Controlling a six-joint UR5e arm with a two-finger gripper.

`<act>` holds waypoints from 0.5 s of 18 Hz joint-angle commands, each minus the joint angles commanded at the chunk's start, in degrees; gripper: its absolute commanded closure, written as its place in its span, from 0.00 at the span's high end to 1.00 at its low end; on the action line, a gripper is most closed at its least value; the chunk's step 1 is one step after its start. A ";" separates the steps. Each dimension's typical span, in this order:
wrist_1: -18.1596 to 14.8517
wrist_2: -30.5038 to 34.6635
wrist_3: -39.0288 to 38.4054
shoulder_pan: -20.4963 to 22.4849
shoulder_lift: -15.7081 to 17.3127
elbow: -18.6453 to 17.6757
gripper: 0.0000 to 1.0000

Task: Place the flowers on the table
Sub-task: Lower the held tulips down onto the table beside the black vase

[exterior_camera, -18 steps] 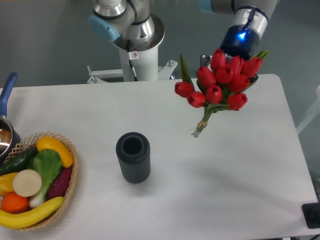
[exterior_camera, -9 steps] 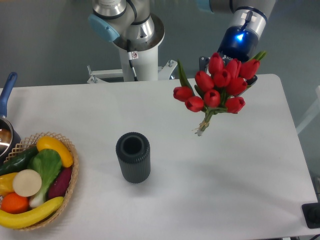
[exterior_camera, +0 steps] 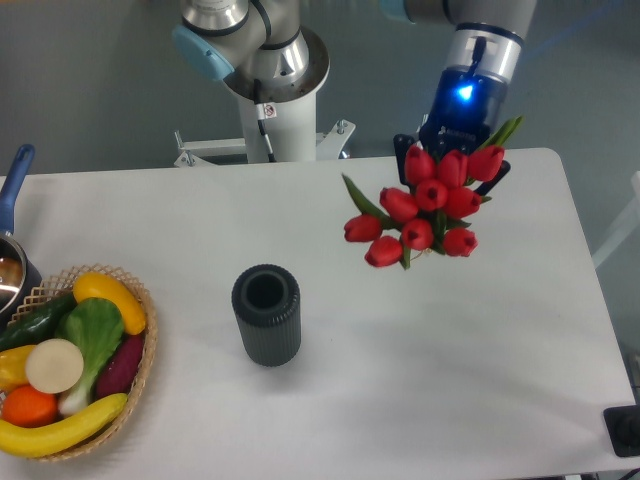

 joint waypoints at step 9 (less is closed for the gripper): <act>-3.25 20.94 6.50 -4.31 -2.01 -1.84 0.37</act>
